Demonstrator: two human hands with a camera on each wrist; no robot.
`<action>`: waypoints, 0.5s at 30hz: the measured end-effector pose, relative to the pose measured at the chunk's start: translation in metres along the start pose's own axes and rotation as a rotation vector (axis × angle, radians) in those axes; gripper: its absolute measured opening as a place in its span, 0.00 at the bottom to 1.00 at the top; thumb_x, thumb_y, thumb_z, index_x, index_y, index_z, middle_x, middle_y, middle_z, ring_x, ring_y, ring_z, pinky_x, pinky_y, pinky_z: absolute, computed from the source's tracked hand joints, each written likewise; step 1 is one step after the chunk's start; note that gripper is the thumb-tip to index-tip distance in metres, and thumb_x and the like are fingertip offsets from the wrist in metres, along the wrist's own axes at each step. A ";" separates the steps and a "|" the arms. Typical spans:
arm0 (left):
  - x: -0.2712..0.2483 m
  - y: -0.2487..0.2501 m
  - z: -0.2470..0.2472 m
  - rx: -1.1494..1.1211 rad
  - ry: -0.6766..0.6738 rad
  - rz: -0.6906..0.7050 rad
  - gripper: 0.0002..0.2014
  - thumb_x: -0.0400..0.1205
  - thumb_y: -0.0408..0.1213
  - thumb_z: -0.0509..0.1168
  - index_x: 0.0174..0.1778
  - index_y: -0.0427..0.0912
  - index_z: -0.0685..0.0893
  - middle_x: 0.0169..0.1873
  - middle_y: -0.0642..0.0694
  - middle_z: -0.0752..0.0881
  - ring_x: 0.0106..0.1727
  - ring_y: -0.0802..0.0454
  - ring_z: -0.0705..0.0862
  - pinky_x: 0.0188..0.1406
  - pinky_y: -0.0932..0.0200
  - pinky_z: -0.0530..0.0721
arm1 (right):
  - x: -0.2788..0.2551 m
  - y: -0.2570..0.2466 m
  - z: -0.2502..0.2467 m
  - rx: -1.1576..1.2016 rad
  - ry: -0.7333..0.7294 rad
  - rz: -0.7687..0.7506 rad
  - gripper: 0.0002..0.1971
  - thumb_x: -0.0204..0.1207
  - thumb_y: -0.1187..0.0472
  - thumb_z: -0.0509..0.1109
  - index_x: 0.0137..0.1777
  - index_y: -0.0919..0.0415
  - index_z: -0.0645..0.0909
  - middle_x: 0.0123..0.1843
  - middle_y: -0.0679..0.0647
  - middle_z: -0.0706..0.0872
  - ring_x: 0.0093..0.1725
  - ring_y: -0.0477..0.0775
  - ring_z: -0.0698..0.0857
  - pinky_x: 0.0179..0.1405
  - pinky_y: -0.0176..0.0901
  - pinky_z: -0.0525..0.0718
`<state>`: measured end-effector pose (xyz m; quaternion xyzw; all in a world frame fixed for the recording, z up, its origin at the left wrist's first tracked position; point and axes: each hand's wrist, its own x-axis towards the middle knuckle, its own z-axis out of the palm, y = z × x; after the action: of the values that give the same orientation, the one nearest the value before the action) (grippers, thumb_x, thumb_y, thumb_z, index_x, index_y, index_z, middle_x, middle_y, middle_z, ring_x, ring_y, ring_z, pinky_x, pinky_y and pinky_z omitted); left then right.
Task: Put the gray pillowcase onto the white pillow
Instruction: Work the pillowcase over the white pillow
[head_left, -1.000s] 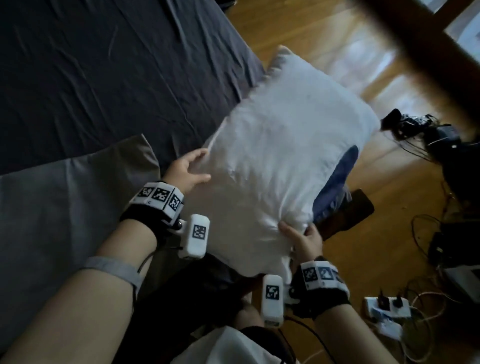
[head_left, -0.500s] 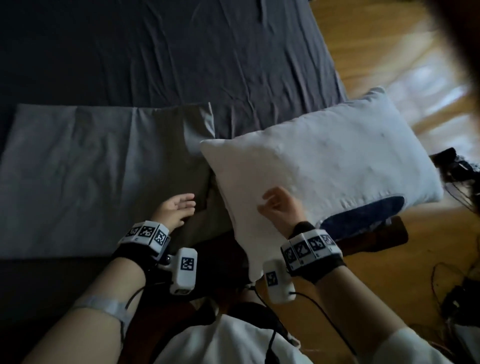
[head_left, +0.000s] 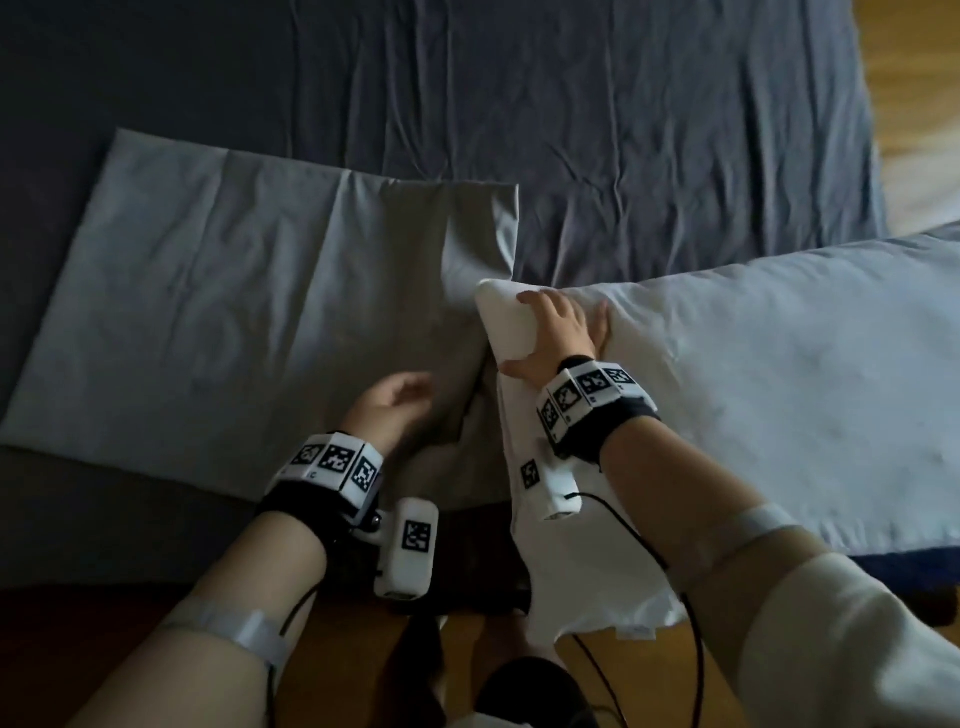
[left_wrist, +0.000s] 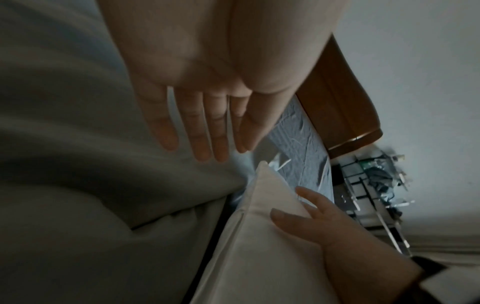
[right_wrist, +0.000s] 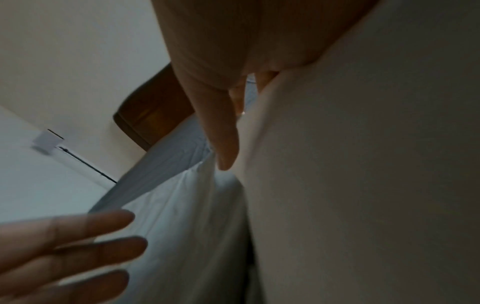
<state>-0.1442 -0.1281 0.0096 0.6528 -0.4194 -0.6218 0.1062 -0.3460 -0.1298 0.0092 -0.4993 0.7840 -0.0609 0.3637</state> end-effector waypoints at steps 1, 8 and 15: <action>0.007 0.001 0.006 0.035 -0.021 0.013 0.17 0.78 0.21 0.61 0.62 0.37 0.79 0.51 0.44 0.81 0.55 0.49 0.80 0.52 0.66 0.77 | 0.003 0.009 0.002 0.029 -0.029 0.014 0.44 0.62 0.53 0.79 0.76 0.48 0.60 0.80 0.50 0.58 0.81 0.53 0.52 0.75 0.45 0.32; 0.059 0.014 0.051 0.230 -0.096 -0.047 0.19 0.77 0.23 0.63 0.65 0.34 0.80 0.71 0.36 0.75 0.72 0.41 0.74 0.74 0.55 0.69 | 0.016 0.044 0.004 0.316 0.068 0.081 0.33 0.61 0.64 0.78 0.66 0.53 0.72 0.66 0.54 0.77 0.66 0.57 0.75 0.53 0.32 0.64; 0.081 0.019 0.060 0.273 -0.102 -0.085 0.28 0.77 0.26 0.66 0.74 0.34 0.69 0.75 0.40 0.71 0.75 0.44 0.70 0.73 0.59 0.65 | 0.014 0.045 0.003 0.363 0.096 0.062 0.34 0.59 0.66 0.79 0.66 0.56 0.72 0.64 0.56 0.79 0.63 0.57 0.77 0.46 0.28 0.63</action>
<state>-0.2157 -0.1718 -0.0486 0.6460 -0.4770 -0.5951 -0.0313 -0.3807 -0.1184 -0.0207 -0.3977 0.7915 -0.2139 0.4119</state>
